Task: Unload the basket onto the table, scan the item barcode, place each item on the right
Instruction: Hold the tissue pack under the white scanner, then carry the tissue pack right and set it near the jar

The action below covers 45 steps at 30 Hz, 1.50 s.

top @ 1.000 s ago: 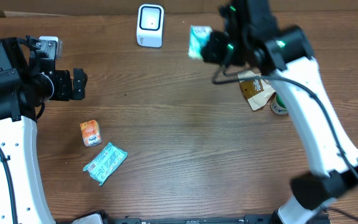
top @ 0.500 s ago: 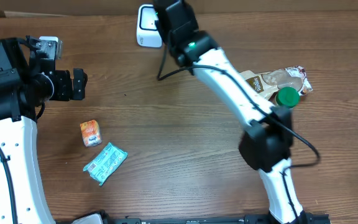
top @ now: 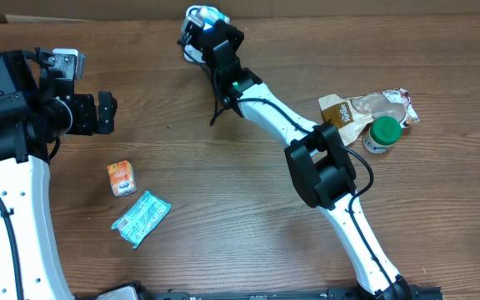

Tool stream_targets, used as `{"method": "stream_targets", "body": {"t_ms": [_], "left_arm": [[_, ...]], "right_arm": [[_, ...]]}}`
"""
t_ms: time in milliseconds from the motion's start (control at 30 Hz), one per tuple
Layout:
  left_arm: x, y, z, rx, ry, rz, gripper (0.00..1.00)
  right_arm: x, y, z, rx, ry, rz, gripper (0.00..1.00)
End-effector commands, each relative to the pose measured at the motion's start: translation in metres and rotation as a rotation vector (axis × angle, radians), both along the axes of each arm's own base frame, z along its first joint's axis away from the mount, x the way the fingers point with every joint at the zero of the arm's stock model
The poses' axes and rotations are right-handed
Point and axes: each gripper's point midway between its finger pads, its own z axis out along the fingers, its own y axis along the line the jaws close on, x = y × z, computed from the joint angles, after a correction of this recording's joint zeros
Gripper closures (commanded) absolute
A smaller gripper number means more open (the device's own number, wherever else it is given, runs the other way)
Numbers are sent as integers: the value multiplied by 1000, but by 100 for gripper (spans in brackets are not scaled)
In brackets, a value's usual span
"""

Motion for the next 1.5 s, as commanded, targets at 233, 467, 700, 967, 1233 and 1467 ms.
{"method": "stream_targets", "body": {"t_ms": [233, 467, 700, 967, 1233, 1467], "left_arm": [[1, 3, 2, 18, -8, -8, 0], [1, 3, 2, 18, -8, -8, 0], [1, 3, 2, 18, -8, -8, 0], [1, 3, 2, 18, -8, -8, 0], [1, 3, 2, 18, -8, -8, 0], [1, 3, 2, 18, -8, -8, 0]], "right_arm": [[-5, 11, 16, 4, -22, 19, 96], [-55, 35, 98, 420, 217, 204, 96], [-161, 14, 196, 885, 700, 435, 96], [-247, -62, 229, 1163, 1204, 486, 96], [-284, -113, 218, 1212, 1379, 471, 96], [-293, -121, 210, 1182, 1405, 443, 96]]}}
